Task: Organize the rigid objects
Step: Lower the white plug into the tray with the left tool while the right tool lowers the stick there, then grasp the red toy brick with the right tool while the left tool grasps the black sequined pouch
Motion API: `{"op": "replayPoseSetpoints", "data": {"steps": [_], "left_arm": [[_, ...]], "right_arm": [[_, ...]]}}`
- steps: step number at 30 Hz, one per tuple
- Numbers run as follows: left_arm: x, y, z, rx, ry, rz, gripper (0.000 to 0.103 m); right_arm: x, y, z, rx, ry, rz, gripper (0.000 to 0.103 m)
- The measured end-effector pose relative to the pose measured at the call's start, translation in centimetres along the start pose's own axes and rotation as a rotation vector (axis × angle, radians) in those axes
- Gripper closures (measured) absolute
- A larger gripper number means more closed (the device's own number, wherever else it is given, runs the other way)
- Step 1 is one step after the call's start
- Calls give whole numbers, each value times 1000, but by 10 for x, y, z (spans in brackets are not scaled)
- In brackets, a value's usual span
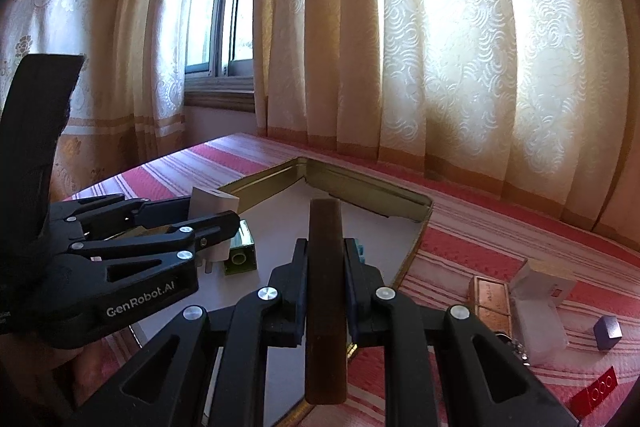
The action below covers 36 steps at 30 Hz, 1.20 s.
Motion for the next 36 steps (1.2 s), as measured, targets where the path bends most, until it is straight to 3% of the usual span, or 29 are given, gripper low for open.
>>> {"op": "replayPoseSetpoints", "data": {"steps": [11,16,21,24,26,28,36], "left_arm": [[-3,4,-21,7,77,-27,66],[-1,10,-19,54,58,-24,64],[-1,18,-13,89,32,-15,29],[-2,22,-4,110,4,4,10],[-1,20,3,102,-18,10,5],[-1,11,13,81,-37,16,5],[-5,-64,39,-35,-72,-65,2]], "right_arm": [[-2,7,-27,65,85,-15,86],[-3,13,-41,96,123,-19,85],[-2,14,-37,110,108,-30,74],[-4,9,-28,115,92,-55,59],[-6,4,-17,102,79,-60,41],[-8,-2,-5,79,60,-57,36],[-29,-53,58,-73,19,-57,29]]}}
Point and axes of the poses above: each gripper's, at about its wrist camera, not at the fingertips, and z roughly against the way its jaws point, y to its left, x to its top, the point moved 7 cm from there along -z, roughly the way its jaws point, and after that the axes turned 13 degrees about x, right-handed, at the moved point
